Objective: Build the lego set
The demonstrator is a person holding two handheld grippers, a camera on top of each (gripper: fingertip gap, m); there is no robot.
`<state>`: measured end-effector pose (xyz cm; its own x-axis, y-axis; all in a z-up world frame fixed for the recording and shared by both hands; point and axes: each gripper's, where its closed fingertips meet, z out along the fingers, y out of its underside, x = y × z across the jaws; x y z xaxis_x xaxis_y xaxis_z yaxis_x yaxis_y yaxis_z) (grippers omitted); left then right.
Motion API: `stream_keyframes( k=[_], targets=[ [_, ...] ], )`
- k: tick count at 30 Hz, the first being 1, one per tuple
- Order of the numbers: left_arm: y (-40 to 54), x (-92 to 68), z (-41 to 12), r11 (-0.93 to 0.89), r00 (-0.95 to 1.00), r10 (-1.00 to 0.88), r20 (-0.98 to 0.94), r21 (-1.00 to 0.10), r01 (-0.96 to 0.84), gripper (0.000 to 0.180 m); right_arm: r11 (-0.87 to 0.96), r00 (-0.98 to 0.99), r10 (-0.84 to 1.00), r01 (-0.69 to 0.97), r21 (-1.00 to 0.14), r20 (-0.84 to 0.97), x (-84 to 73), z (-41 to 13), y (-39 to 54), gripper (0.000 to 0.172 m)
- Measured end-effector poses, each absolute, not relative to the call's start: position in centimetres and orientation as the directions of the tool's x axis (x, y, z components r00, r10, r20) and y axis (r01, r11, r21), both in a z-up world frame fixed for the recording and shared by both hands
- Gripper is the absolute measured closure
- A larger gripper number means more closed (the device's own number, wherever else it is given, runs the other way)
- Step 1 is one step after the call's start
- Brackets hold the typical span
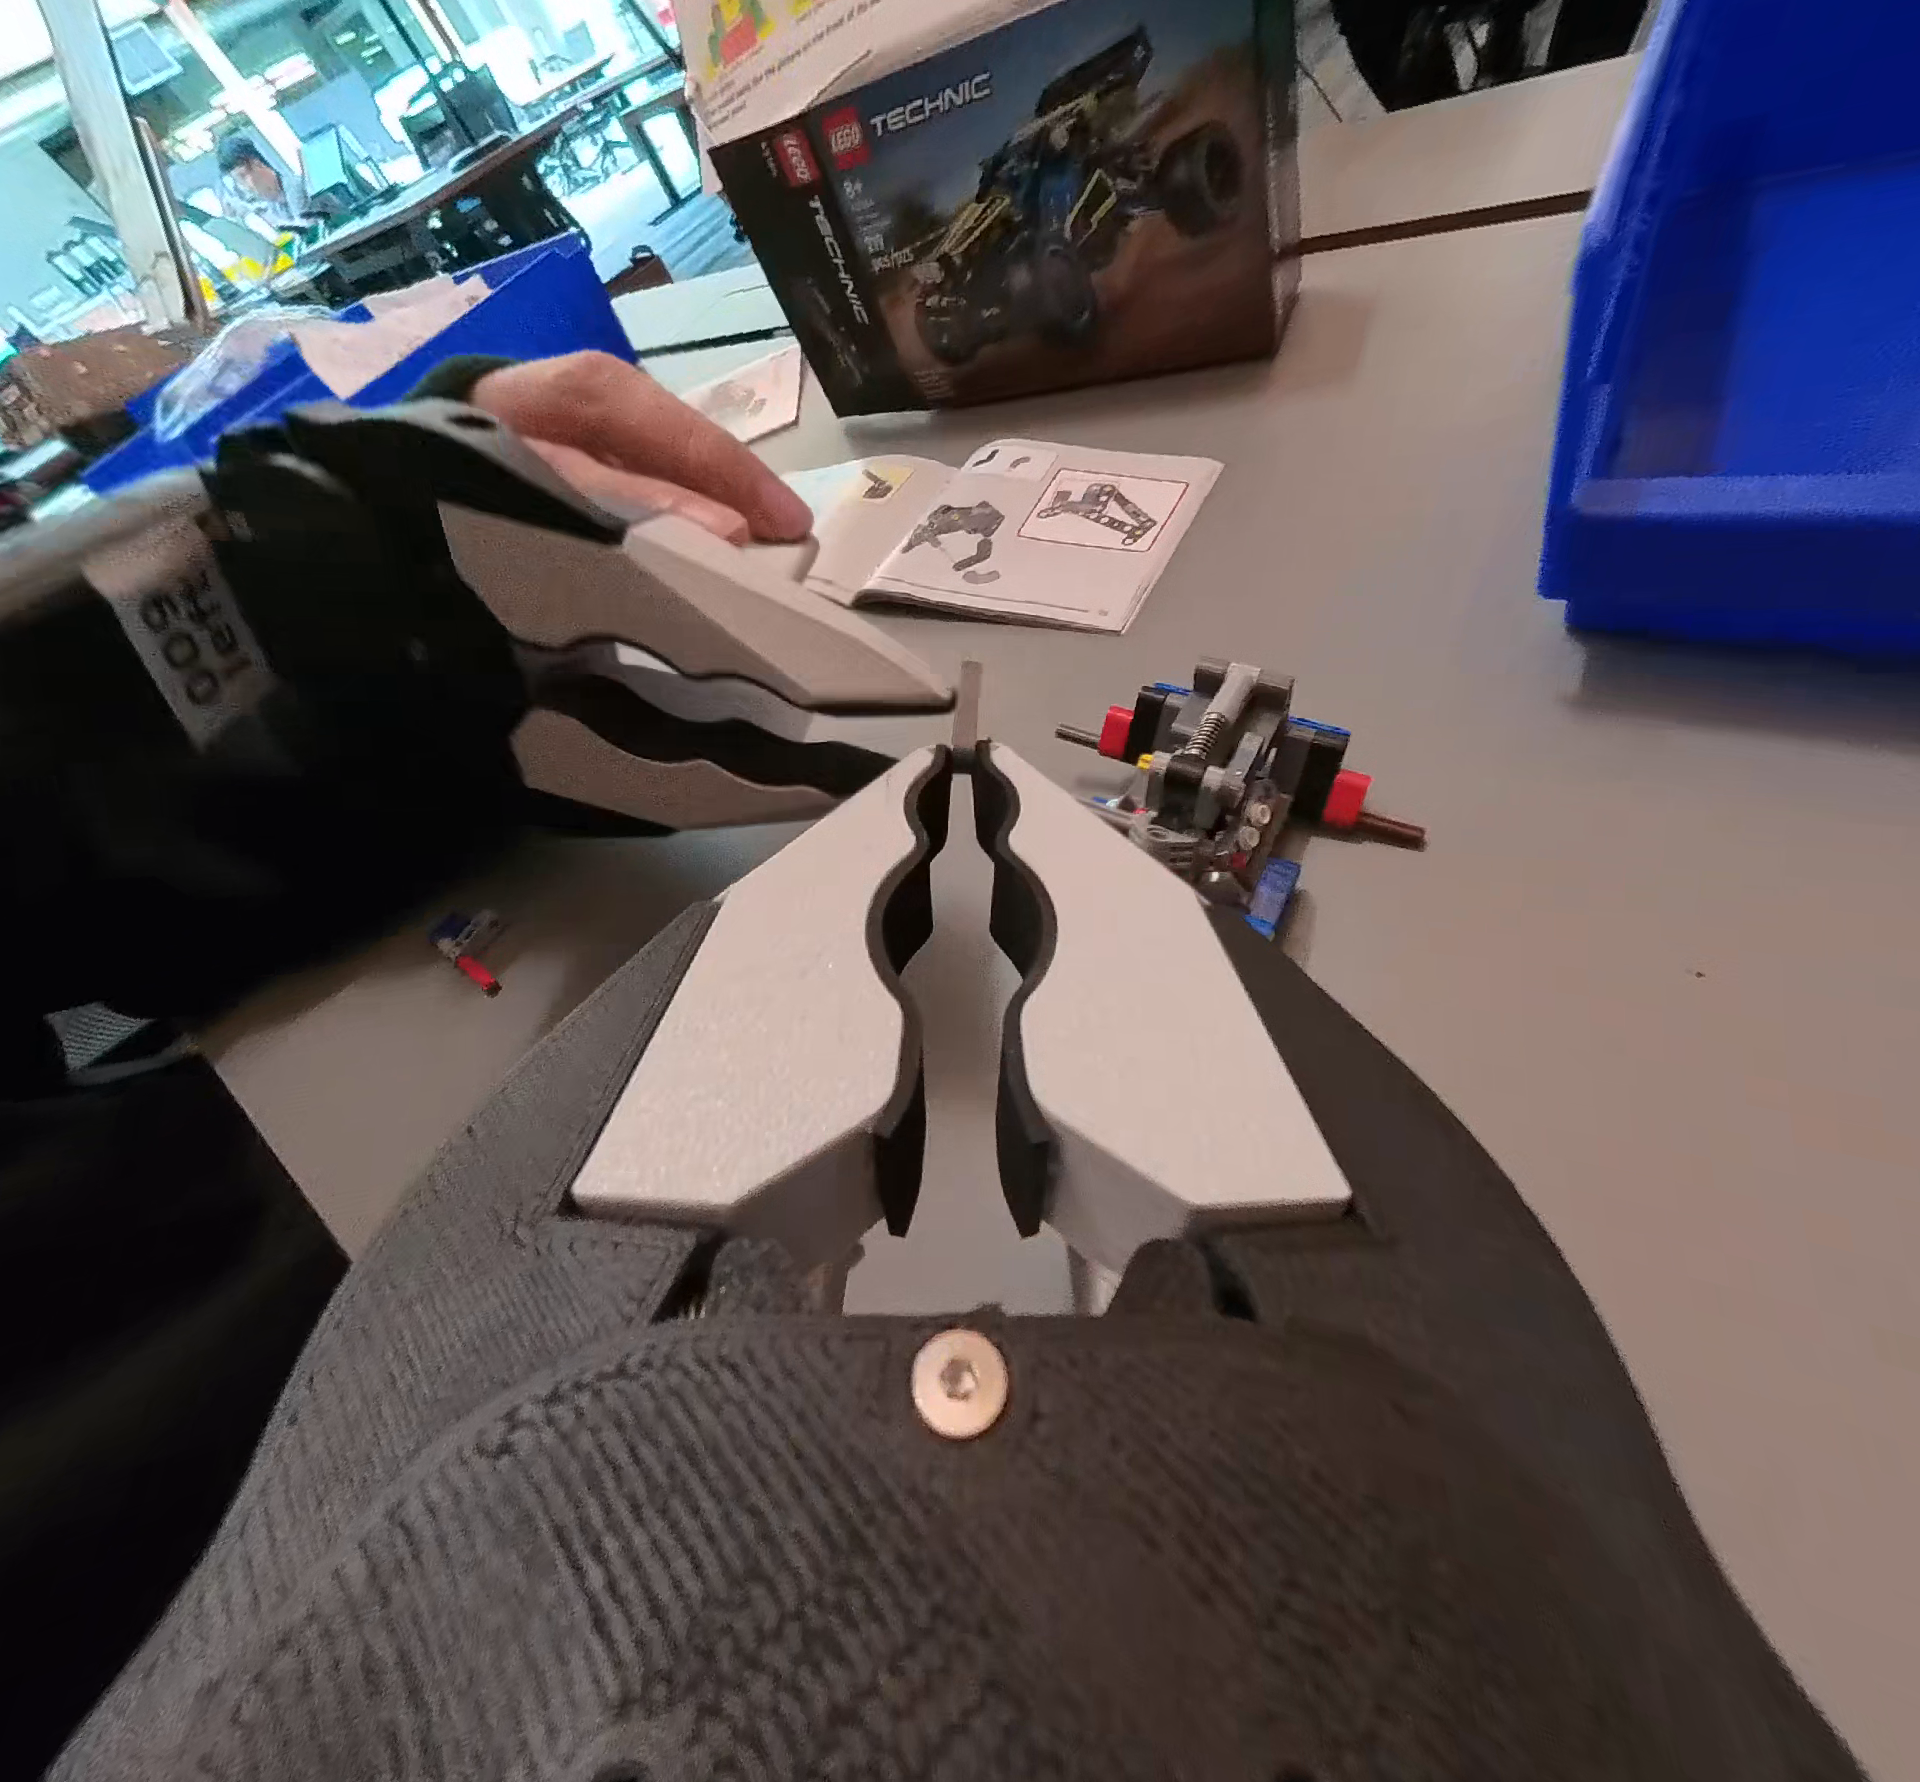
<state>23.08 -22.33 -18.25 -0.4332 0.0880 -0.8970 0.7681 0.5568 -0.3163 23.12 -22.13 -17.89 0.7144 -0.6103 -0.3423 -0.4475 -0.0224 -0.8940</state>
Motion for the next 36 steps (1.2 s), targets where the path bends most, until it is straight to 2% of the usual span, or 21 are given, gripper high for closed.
stream_keyframes(
  k=[2, 5, 9, 11, 16, 22, 29, 36],
  targets=[
    [-22.4, 23.2, -18.6, 0.567, -0.352, 0.11, -0.929, -0.233, 0.79, 0.17, -0.044, 0.705, -0.621, -0.469, -0.882, -0.344, 23.1, -18.4, -22.2, 0.171],
    [-22.5, 23.1, -18.2, 0.56, -0.267, 0.111, -0.957, -0.162, 0.813, 0.172, -0.031, 0.702, -0.604, -0.493, -0.869, -0.377, 22.9, -18.4, -22.2, 0.171],
    [-22.6, 22.9, -17.7, 0.545, -0.228, 0.086, -0.97, -0.145, 0.825, 0.169, -0.049, 0.702, -0.596, -0.516, -0.855, -0.39, 22.6, -18.9, -21.9, 0.171],
    [-22.5, 22.9, -18.2, 0.55, -0.24, 0.113, -0.964, -0.141, 0.823, 0.176, -0.049, 0.703, -0.594, -0.517, -0.855, -0.391, 22.7, -19.0, -21.8, 0.171],
    [-22.4, 22.8, -18.5, 0.544, -0.229, 0.14, -0.963, -0.118, 0.831, 0.177, -0.048, 0.698, -0.59, -0.532, -0.845, -0.406, 22.6, -19.2, -21.6, 0.171],
    [-22.3, 22.6, -19.1, 0.53, -0.224, 0.178, -0.958, -0.099, 0.842, 0.171, -0.046, 0.689, -0.583, -0.557, -0.829, -0.43, 22.6, -19.6, -21.5, 0.171],
    [-22.2, 22.9, -19.2, 0.536, -0.209, 0.172, -0.963, -0.086, 0.84, 0.178, -0.053, 0.691, -0.591, -0.547, -0.835, -0.416, 22.7, -19.7, -21.4, 0.171],
    [-22.6, 22.9, -20.4, 0.511, -0.066, 0.215, -0.974, 0.055, 0.858, 0.178, -0.095, 0.674, -0.618, -0.575, -0.813, -0.404, 22.8, -21.0, -21.7, 0.171]
  ],
)
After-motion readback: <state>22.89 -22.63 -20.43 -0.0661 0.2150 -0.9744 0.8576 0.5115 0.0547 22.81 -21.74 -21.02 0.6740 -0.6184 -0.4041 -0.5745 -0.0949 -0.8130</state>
